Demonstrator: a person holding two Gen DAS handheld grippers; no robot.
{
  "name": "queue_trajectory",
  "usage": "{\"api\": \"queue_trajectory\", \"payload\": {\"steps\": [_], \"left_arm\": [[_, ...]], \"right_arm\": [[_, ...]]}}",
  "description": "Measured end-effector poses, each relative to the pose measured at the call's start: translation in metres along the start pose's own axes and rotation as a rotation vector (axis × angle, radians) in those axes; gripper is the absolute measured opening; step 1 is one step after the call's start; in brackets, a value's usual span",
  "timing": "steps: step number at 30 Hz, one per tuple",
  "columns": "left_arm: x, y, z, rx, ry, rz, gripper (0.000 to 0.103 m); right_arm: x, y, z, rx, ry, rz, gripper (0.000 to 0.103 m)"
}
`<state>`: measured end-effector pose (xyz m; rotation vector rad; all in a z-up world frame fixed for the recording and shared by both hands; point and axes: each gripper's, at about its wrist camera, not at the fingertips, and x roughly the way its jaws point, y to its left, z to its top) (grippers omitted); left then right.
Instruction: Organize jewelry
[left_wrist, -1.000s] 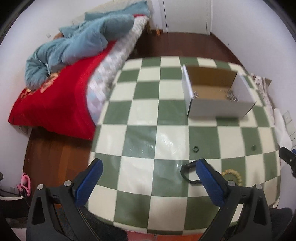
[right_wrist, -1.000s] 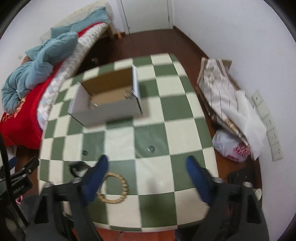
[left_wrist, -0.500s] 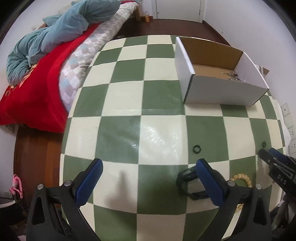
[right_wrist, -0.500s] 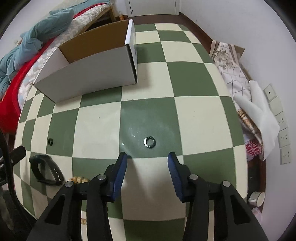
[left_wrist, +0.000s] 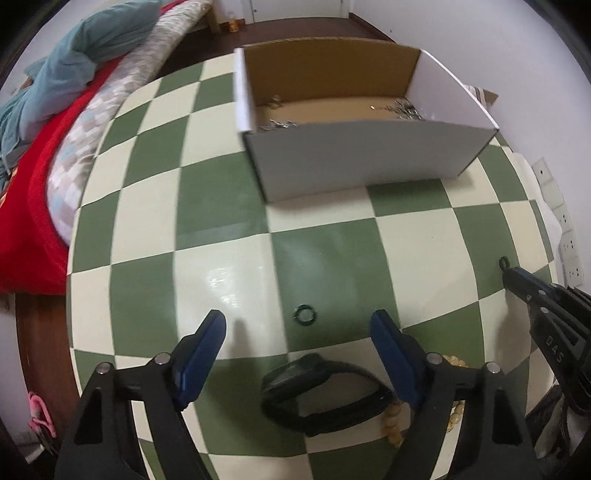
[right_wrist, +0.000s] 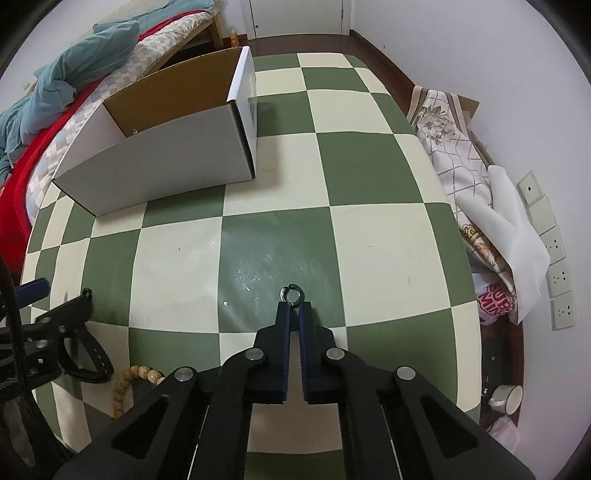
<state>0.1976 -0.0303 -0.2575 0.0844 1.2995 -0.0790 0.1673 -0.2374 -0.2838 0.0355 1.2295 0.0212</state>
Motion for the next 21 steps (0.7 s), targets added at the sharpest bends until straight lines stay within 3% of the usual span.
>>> {"api": "queue_trajectory", "payload": {"steps": [3,7,10,13,17,21], "left_arm": [[0.0035,-0.0055,0.0007,0.015,0.013,-0.008,0.073],[0.0086,-0.0065,-0.0007,0.023,0.041,-0.015,0.048],[0.0085,-0.0041,-0.0016,0.009,0.037,-0.026,0.047],[0.0068,-0.0028,-0.0021,0.001,0.029,-0.027,0.039],[0.0058,-0.0025,-0.0012,0.002,0.025,-0.032,0.01],[0.005,-0.0049,-0.0024,0.004,0.019,-0.032,0.01]], "right_arm": [[-0.0003,-0.0012,-0.0006,-0.002,0.005,0.004,0.003],[0.0,-0.002,-0.0009,-0.004,0.007,0.004,0.003],[0.0,-0.0027,-0.0014,-0.004,0.007,0.004,0.003],[-0.0001,-0.0024,-0.0009,-0.001,0.008,0.003,0.003],[-0.0003,-0.0025,-0.0009,-0.001,0.008,0.005,0.003],[0.0001,-0.0029,-0.0008,0.004,0.002,0.005,0.0]]}}
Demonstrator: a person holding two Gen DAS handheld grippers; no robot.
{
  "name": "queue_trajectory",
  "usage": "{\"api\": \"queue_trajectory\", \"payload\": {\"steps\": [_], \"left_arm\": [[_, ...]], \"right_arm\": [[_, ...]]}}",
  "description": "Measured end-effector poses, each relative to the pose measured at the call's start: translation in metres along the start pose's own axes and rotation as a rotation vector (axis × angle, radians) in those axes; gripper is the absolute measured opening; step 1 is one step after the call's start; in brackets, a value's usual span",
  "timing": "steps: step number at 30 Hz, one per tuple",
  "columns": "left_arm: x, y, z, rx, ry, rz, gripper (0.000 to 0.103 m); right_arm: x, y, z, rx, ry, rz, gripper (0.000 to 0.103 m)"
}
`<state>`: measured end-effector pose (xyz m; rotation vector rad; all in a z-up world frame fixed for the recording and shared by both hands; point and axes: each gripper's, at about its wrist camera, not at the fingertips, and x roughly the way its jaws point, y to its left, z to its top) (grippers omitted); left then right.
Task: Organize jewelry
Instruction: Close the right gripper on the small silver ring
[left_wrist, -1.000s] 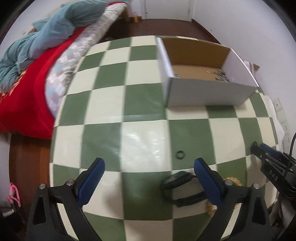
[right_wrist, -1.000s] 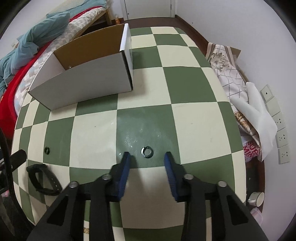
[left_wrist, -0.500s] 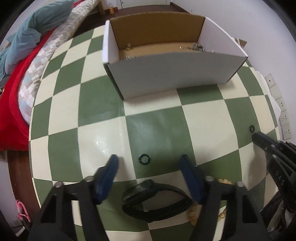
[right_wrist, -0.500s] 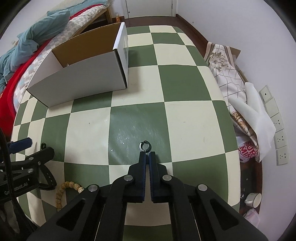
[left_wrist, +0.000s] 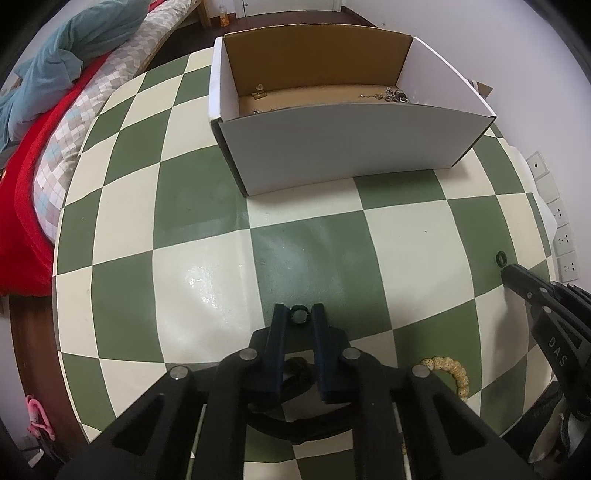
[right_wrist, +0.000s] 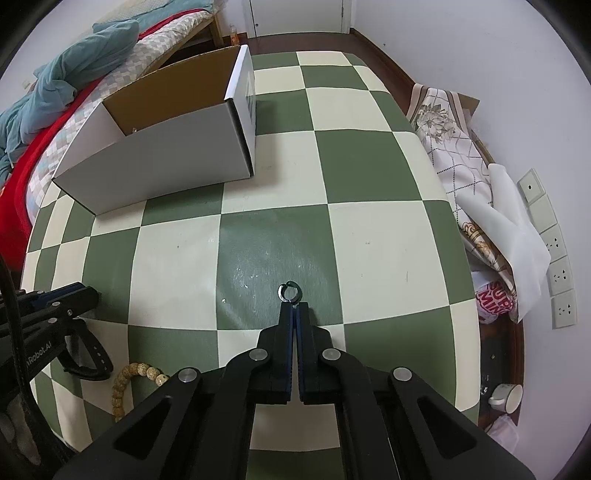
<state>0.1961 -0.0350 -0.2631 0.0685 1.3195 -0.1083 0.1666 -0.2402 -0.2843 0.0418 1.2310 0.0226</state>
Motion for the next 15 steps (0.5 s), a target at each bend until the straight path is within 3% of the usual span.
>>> {"api": "queue_trajectory", "payload": {"steps": [15], "left_arm": [[-0.047,-0.001,0.001,-0.022,-0.106,-0.038,0.01]], "right_arm": [[-0.036,-0.036,-0.001,0.121,-0.082,0.145,0.0]]}}
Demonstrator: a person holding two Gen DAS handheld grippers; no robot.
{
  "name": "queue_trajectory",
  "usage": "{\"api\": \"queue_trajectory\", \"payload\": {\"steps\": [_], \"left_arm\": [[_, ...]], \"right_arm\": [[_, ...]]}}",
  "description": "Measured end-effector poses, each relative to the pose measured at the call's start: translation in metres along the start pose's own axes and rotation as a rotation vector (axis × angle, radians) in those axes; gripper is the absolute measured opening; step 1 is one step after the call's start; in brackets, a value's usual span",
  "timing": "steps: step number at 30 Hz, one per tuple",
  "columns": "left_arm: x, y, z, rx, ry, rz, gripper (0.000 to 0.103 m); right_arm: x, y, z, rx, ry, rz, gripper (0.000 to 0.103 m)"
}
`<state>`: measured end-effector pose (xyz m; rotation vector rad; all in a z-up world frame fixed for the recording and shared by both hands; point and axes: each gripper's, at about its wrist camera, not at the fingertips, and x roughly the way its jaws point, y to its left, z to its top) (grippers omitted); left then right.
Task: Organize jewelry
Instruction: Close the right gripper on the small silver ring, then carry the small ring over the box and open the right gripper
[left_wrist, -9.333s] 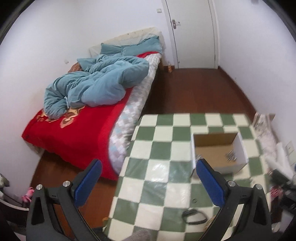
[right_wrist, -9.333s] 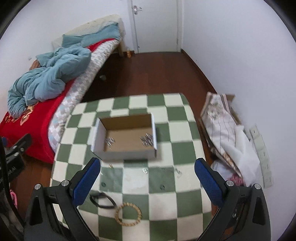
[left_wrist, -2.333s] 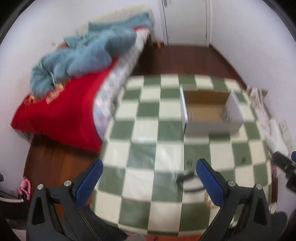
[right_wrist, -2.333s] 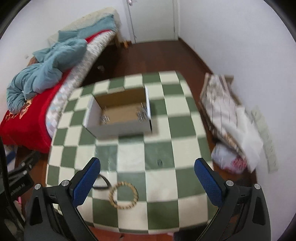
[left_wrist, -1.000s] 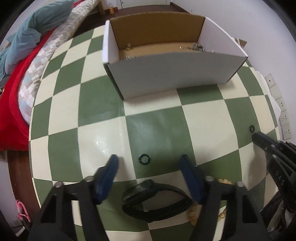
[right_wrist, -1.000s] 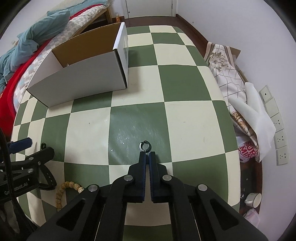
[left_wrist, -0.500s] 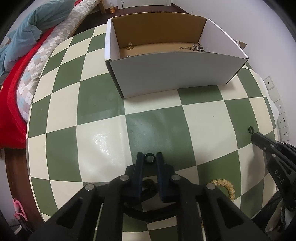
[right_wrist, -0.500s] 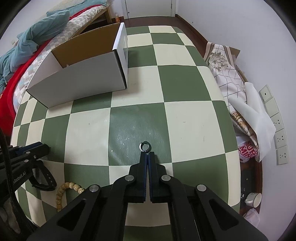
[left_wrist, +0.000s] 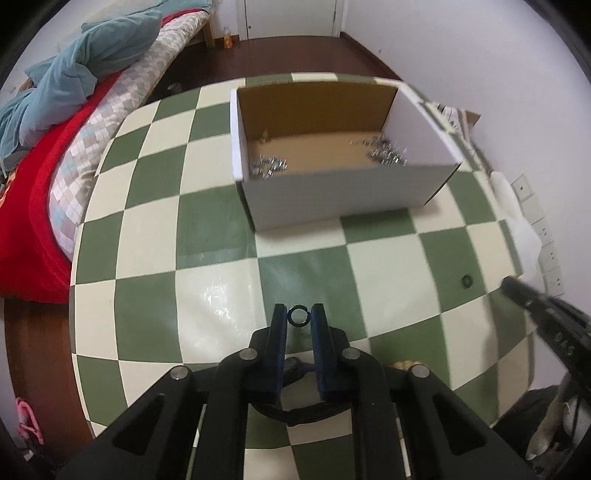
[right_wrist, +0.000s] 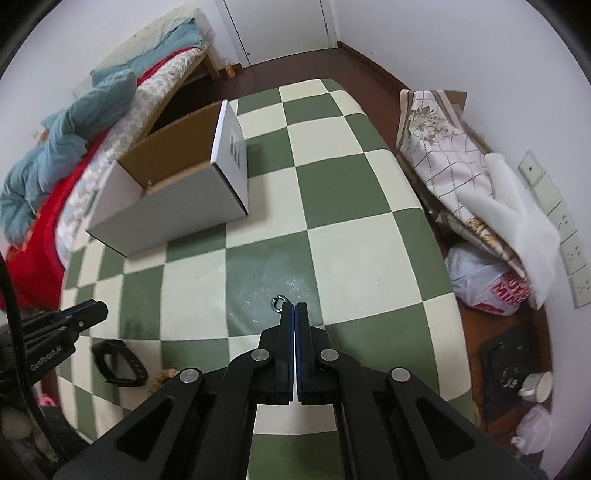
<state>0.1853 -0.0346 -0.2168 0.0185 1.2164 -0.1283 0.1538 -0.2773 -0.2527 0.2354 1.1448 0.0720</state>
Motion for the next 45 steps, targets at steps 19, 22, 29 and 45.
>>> {"api": "queue_trajectory", "payload": {"steps": [19,22,29,45], "left_arm": [[0.002,0.015,0.005,-0.033,-0.001,-0.006,0.01],[0.003,0.018,0.004,-0.042,-0.002,-0.007,0.01],[-0.009,0.02,0.012,-0.066,-0.021,-0.019,0.01],[-0.004,0.03,0.129,-0.095,-0.044,-0.1,0.01]], "right_arm": [[0.046,0.042,0.004,-0.162,0.059,-0.125,0.013],[0.046,0.044,0.003,-0.172,0.052,-0.131,0.013],[0.025,0.05,0.008,-0.154,0.014,-0.085,0.013],[0.013,0.111,0.135,-0.19,-0.049,0.123,0.013]]}}
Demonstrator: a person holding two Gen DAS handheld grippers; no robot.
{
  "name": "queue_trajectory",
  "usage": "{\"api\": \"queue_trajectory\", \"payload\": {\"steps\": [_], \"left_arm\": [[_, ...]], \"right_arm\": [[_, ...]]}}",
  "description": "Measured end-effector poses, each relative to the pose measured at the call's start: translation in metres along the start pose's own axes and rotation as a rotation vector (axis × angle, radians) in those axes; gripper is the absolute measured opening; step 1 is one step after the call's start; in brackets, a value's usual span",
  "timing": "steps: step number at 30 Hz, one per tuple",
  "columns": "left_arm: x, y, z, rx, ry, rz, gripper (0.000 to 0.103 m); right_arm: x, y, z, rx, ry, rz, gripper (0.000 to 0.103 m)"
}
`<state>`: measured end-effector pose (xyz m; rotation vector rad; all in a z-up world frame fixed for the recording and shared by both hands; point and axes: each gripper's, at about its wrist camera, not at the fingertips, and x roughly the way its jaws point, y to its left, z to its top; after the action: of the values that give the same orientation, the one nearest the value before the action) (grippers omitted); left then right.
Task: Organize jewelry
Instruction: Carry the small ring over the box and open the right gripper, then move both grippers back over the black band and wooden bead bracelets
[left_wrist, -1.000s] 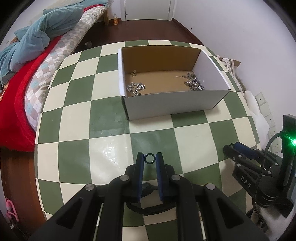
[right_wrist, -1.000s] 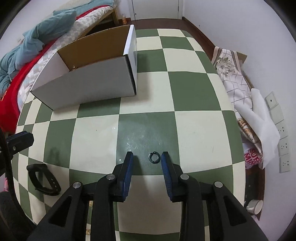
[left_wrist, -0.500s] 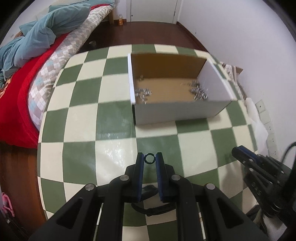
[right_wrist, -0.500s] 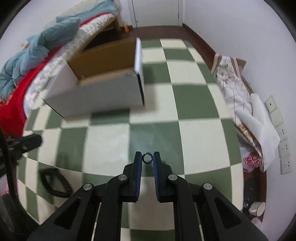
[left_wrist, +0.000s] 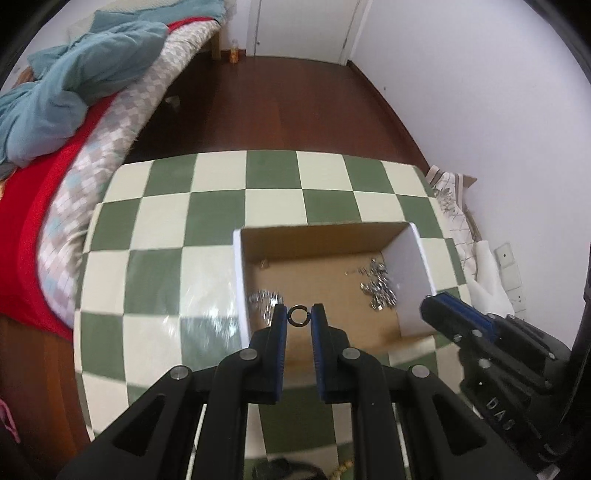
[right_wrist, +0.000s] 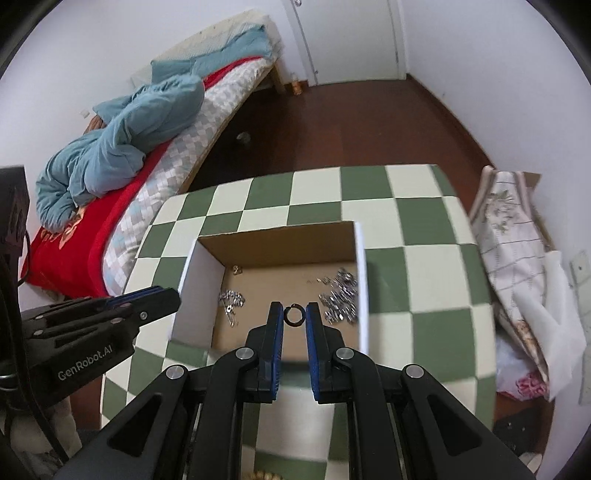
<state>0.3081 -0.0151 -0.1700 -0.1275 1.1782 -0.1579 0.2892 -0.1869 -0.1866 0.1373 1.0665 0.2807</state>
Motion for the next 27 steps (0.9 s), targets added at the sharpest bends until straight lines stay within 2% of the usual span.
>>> {"api": "queue_trajectory", "payload": {"steps": [5,9,11,12,13,14,15,16,17,18,20,21,22,24,27], "left_arm": [[0.033,0.012,0.022,-0.042,0.068,-0.075,0.01],[0.044,0.01,0.029,-0.061,0.096,-0.1,0.012],[0.042,0.009,0.031,-0.069,0.077,-0.103,0.013],[0.041,0.008,0.033,-0.068,0.073,-0.094,0.016],[0.039,0.008,0.034,-0.073,0.068,-0.075,0.032],[0.036,0.009,0.035,-0.081,0.056,-0.06,0.061],[0.033,0.01,0.036,-0.082,0.04,-0.048,0.074],[0.028,0.011,0.037,-0.084,0.02,-0.037,0.083],[0.025,0.013,0.037,-0.089,0.006,-0.026,0.083],[0.02,0.014,0.037,-0.087,-0.01,0.004,0.083],[0.013,0.015,0.034,-0.068,-0.029,0.077,0.101],[0.008,0.016,0.032,-0.061,-0.045,0.115,0.103],[0.003,0.017,0.029,-0.051,-0.061,0.156,0.103],[-0.006,0.019,0.02,-0.039,-0.085,0.223,0.103],[-0.018,0.024,0.004,-0.042,-0.11,0.285,0.103]], "right_arm": [[0.043,-0.004,0.014,0.005,0.067,0.046,0.013],[0.064,-0.011,0.018,0.044,0.11,0.096,0.014],[0.069,-0.014,0.018,0.058,0.123,0.107,0.02],[0.068,-0.015,0.018,0.063,0.118,0.103,0.03],[0.067,-0.016,0.018,0.067,0.113,0.102,0.039],[0.066,-0.018,0.018,0.074,0.113,0.105,0.043],[0.063,-0.019,0.017,0.08,0.11,0.1,0.047],[0.06,-0.02,0.017,0.077,0.104,0.079,0.047],[0.057,-0.02,0.017,0.077,0.1,0.073,0.049],[0.052,-0.021,0.016,0.087,0.092,0.061,0.056],[0.043,-0.021,0.016,0.083,0.096,0.031,0.064],[0.038,-0.02,0.015,0.075,0.096,0.014,0.07],[0.033,-0.017,0.015,0.06,0.103,-0.037,0.085],[0.022,-0.013,0.013,0.03,0.098,-0.092,0.099],[0.012,-0.008,0.008,0.0,0.111,-0.171,0.099]]}}
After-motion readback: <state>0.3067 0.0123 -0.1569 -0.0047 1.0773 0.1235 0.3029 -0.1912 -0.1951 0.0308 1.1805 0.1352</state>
